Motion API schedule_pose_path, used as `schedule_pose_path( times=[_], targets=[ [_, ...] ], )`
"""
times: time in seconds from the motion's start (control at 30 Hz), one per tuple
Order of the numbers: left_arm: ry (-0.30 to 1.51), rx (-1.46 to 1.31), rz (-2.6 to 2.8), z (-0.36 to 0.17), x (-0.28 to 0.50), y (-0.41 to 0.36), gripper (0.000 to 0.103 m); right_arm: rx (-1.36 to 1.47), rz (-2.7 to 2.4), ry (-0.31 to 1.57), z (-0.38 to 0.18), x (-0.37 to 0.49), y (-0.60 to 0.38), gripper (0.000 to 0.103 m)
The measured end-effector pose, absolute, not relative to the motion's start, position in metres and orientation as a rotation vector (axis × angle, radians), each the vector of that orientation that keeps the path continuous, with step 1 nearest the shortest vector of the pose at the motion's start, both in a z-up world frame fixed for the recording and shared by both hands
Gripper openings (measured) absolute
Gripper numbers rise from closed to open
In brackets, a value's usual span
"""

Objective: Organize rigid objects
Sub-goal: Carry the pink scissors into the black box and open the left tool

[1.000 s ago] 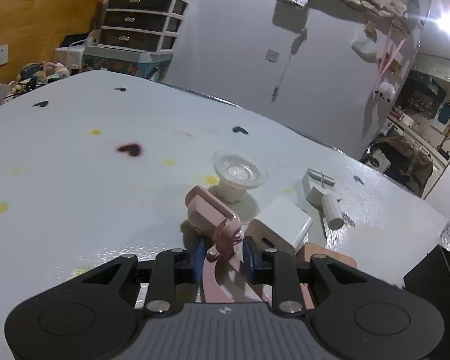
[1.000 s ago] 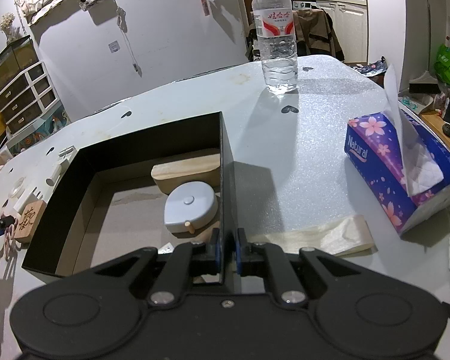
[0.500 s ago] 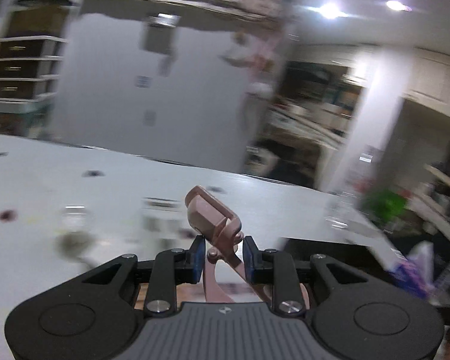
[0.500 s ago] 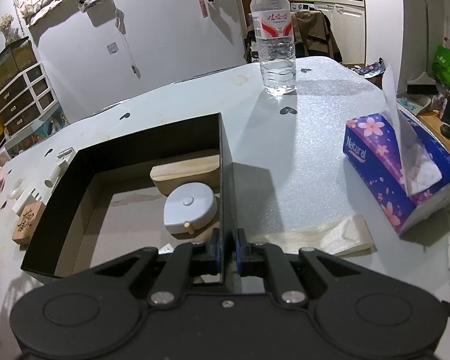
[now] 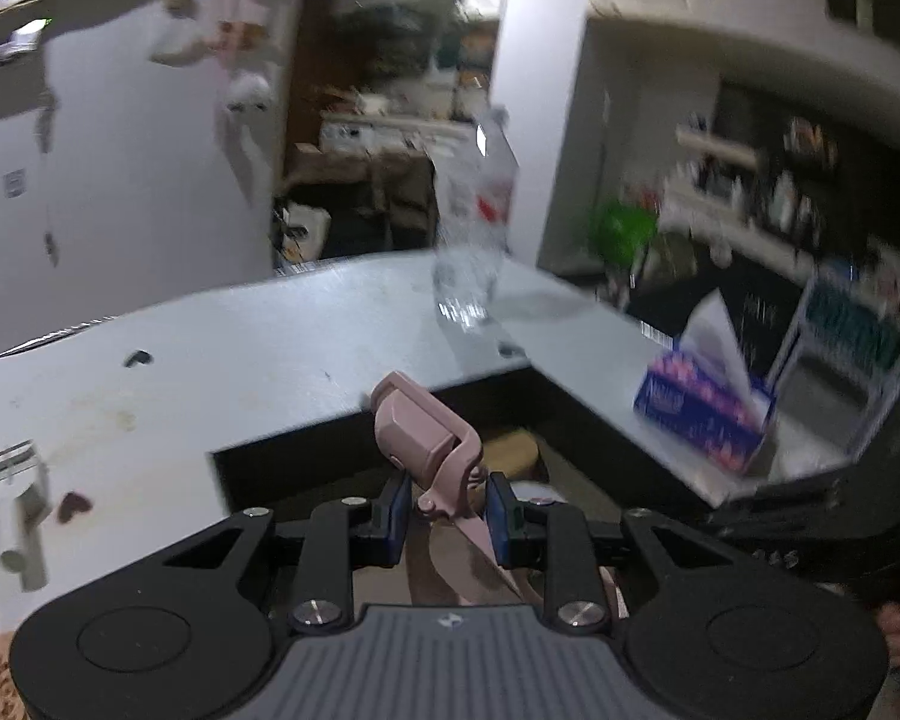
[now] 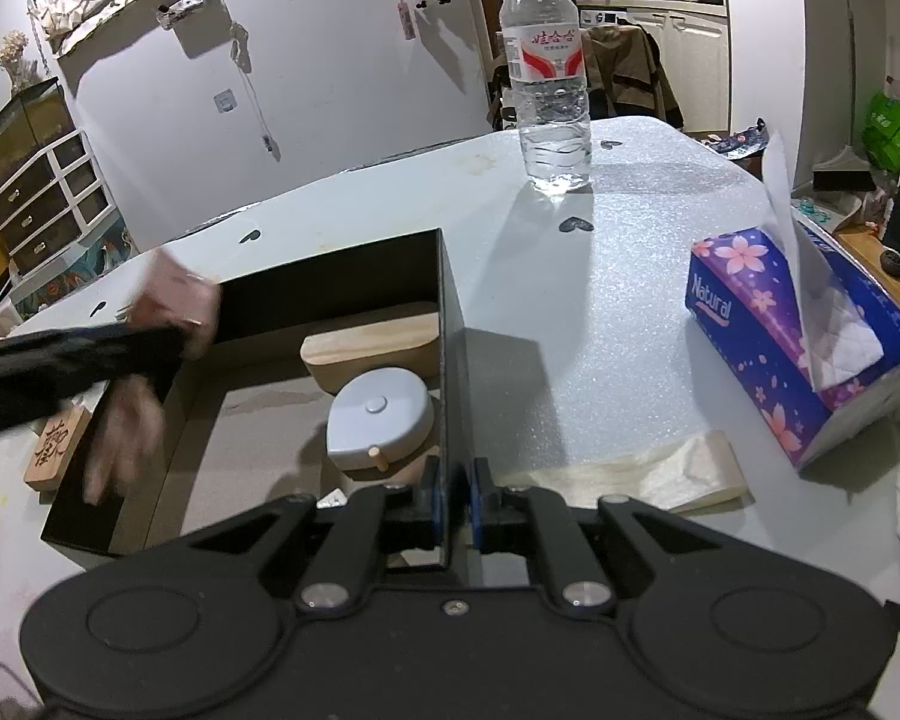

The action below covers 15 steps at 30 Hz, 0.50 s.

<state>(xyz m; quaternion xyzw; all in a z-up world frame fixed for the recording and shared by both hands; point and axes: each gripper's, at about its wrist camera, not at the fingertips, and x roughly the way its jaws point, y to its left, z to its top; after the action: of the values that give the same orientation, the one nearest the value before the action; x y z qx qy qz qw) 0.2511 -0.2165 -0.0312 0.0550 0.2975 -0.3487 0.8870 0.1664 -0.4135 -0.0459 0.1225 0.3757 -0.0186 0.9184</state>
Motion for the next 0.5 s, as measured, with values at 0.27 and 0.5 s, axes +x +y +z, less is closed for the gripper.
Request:
schedule_pose_path(
  times=[0.27, 0.5],
  targets=[
    [0.806, 0.174, -0.754, -0.057, 0.268, -0.244, 0.028, 0.264, -0.035, 0.767, -0.046, 0.165, -0.415, 0.01],
    [0.841, 0.164, -0.763, -0.057, 0.272, -0.249, 0.028, 0.269, -0.032, 0.763, -0.046, 0.164, -0.415, 0.01]
  ],
)
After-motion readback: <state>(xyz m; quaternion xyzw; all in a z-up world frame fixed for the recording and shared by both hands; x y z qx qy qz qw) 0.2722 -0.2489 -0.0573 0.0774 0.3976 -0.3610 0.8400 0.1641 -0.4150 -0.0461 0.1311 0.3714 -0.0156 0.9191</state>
